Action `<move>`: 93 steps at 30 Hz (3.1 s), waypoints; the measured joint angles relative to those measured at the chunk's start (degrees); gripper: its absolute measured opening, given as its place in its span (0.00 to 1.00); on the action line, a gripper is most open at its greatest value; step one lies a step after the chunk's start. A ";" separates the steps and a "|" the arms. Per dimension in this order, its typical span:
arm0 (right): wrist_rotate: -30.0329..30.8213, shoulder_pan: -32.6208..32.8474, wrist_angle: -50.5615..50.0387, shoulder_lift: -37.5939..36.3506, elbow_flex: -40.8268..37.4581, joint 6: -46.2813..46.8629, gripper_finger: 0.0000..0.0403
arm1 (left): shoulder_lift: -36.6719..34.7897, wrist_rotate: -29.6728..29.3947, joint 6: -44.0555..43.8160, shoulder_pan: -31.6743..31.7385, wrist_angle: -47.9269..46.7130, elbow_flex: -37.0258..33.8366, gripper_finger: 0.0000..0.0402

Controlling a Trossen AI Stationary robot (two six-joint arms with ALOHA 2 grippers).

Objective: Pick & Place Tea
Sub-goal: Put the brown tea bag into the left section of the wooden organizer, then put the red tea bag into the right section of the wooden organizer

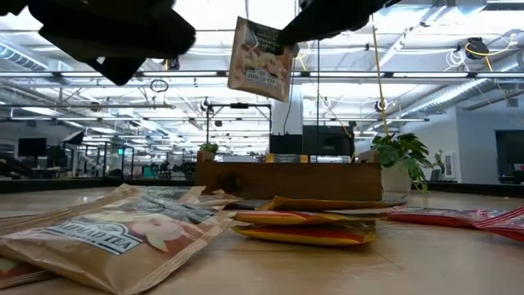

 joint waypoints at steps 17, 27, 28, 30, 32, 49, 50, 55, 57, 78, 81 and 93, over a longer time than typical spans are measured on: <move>-7.43 -15.64 7.54 2.25 0.00 0.29 0.00 | -0.03 -1.61 -1.98 -1.34 -10.23 0.00 0.23; -6.38 -19.68 11.49 13.42 -0.04 1.31 0.00 | -0.06 -2.46 0.33 -1.19 -12.25 0.00 0.23; -5.61 -19.77 11.92 13.67 -0.04 1.31 0.00 | -0.06 -2.46 0.53 -1.19 -12.27 0.00 0.23; -5.64 -20.24 12.11 14.08 -0.04 0.97 0.00 | -0.06 -2.46 0.94 -1.18 -12.27 0.00 0.23; -5.76 -20.50 11.45 14.34 -0.04 1.13 0.00 | -0.06 -2.46 1.28 -1.18 -12.34 0.00 0.23; -5.90 -20.42 8.65 15.93 -0.04 0.98 0.01 | -0.08 -2.48 1.27 -1.16 -12.66 0.04 0.23; -5.88 -20.42 8.65 15.95 -0.04 0.98 0.02 | -0.08 -2.48 1.27 -1.16 -12.66 0.04 0.23; -5.81 -20.42 8.99 15.96 -0.04 0.96 0.09 | -0.10 -2.48 1.37 -1.16 -12.66 0.04 0.23; -5.80 -20.42 9.06 15.96 -0.04 0.96 0.12 | -0.12 -2.48 1.61 -1.16 -12.64 0.04 0.23; 8.03 -20.84 15.40 15.96 -0.04 -0.61 0.31 | -0.14 -2.51 3.72 -0.98 -12.66 0.04 0.23; 9.97 -20.21 14.95 15.21 -0.05 -1.73 0.31 | -0.14 -2.51 3.72 -0.94 -12.70 0.04 0.23; 14.00 5.37 8.06 -4.97 -5.01 -5.40 0.13 | -0.14 -2.50 3.64 -0.94 -15.15 0.09 0.23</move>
